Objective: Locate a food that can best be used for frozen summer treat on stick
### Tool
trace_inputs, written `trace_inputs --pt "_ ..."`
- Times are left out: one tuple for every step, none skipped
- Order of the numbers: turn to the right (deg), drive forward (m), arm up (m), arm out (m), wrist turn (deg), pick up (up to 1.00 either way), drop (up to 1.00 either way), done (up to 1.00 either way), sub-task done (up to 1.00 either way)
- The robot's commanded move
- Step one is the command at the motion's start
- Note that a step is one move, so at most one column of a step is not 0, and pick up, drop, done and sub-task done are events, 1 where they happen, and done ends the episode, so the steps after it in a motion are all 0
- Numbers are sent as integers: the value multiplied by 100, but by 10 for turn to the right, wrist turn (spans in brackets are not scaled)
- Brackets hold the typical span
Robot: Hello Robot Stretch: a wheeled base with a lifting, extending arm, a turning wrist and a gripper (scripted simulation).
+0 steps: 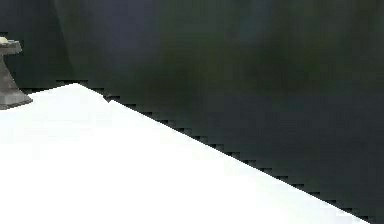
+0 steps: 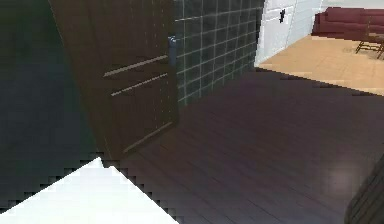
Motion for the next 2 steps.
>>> trace_inputs --pt "450 0 0 0 0 0 0 0 0" --pt "240 0 0 0 0 0 0 0 0"
